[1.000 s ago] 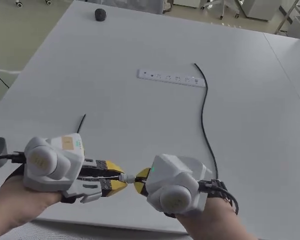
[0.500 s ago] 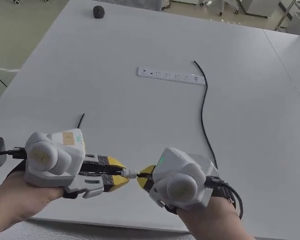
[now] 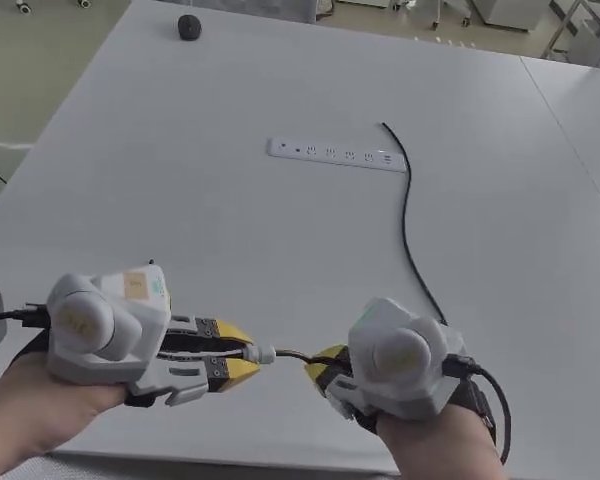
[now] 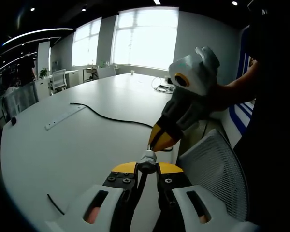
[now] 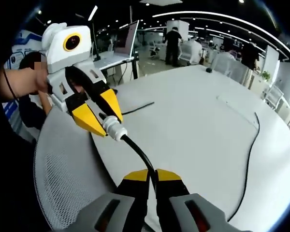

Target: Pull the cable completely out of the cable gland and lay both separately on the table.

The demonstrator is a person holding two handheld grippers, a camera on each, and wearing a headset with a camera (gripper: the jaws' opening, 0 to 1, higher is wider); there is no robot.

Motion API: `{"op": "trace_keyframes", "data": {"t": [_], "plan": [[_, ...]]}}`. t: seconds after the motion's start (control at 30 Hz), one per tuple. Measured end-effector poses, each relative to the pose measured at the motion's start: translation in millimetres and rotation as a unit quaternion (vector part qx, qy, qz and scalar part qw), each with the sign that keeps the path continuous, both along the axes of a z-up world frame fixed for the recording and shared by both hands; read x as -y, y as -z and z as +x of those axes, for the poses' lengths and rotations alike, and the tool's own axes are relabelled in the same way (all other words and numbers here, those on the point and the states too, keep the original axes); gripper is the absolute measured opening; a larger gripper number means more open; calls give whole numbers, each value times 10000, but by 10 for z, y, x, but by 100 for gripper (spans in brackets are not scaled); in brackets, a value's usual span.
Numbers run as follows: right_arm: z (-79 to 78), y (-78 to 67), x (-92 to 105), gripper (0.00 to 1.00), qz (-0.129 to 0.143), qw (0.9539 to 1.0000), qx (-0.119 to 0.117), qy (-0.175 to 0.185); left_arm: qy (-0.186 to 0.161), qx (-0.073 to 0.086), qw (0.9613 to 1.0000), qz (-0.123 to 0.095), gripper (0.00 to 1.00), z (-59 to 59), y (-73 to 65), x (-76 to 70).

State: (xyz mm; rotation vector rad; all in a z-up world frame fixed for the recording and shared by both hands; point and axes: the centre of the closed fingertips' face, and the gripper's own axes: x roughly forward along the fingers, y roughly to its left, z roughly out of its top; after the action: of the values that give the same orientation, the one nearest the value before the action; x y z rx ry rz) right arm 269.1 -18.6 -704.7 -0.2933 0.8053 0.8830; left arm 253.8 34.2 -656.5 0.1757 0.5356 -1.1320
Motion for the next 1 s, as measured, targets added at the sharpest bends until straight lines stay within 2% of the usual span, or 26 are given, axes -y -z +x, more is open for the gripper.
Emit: {"op": "trace_keyframes", "data": {"t": [0.2,0.4,0.47,0.5,0.53,0.57,0.67,0.83,0.9,1.0], "plan": [[-7,31,-2,0,129,9994,-239,217,41,7,10000,9,16,8,7,7],[-10,35,-9,0,193,9987,-369,308,23,17,10000,-15,15,20,-3,10],[-16,8,-26,0,162,9996,-213,125,24,27,10000,-9,15,22,-9,0],[-39,0,-43,0,88,9998,-63,-147,17,22,10000,-11,16,25,-11,-9],[-27,-15,-43,0,29,9997,107,-239,9,23,10000,-7,16,26,-14,-20],[3,-48,-40,0,-90,9985,418,-352,4,30,10000,-5,16,24,-16,-25],[-32,-66,-82,0,-284,9948,704,-675,-72,18,10000,-29,16,26,-8,-50],[-58,-75,-137,5,-198,9955,617,-695,-103,-31,9999,-7,15,-5,37,-64],[-33,-181,-181,12,-28,9955,672,-664,-99,-34,9999,-18,15,-14,42,-57],[-46,-271,-244,14,14,9934,768,-856,-108,-56,9999,-24,15,-18,44,-44]]}}
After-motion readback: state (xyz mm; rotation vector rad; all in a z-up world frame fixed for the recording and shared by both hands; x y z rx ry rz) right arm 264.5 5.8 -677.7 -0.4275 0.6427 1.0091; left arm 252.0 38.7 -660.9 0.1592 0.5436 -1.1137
